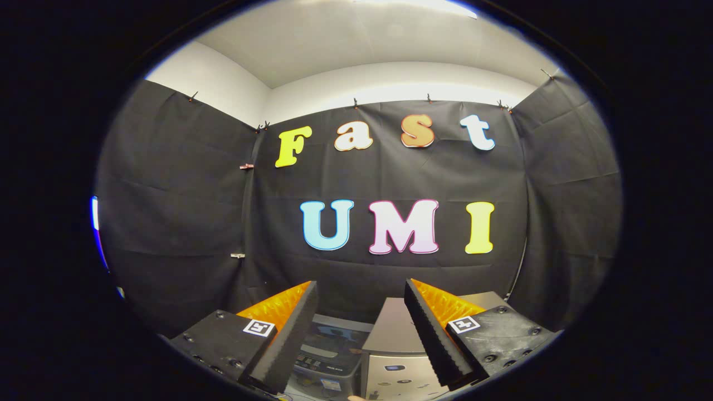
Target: Put the clothes into the washing machine and then close the washing machine lid.
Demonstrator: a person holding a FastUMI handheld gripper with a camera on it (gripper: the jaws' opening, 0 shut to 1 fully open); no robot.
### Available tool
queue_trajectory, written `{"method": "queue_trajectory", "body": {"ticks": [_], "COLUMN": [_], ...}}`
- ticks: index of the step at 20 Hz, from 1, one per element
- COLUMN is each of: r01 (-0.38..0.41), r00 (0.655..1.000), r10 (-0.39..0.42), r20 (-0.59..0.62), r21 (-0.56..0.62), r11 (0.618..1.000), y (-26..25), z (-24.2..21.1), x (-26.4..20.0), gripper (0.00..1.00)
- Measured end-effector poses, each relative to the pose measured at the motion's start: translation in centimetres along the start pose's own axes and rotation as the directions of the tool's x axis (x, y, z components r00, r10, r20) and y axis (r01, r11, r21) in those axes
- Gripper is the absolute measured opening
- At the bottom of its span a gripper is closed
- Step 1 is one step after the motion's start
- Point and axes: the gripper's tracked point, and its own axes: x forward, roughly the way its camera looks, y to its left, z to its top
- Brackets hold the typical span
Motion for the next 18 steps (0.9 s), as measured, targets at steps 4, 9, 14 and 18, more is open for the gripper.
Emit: {"method": "queue_trajectory", "body": {"ticks": [4, 9, 14, 18], "r01": [0.045, 0.082, 0.121, 0.140], "r00": [0.997, 0.992, 0.990, 0.988], "r10": [-0.046, -0.083, -0.123, -0.142], "r20": [0.064, 0.099, 0.075, 0.064], "r21": [0.011, 0.013, 0.029, 0.032], "r11": [0.999, 0.997, 0.992, 0.990], "y": [-1.1, -2.1, -3.1, -3.8], "z": [1.3, 0.9, -0.1, -0.2], "x": [-5.0, -9.0, -10.2, -10.3], "gripper": [0.97, 0.98, 0.98, 0.98]}}
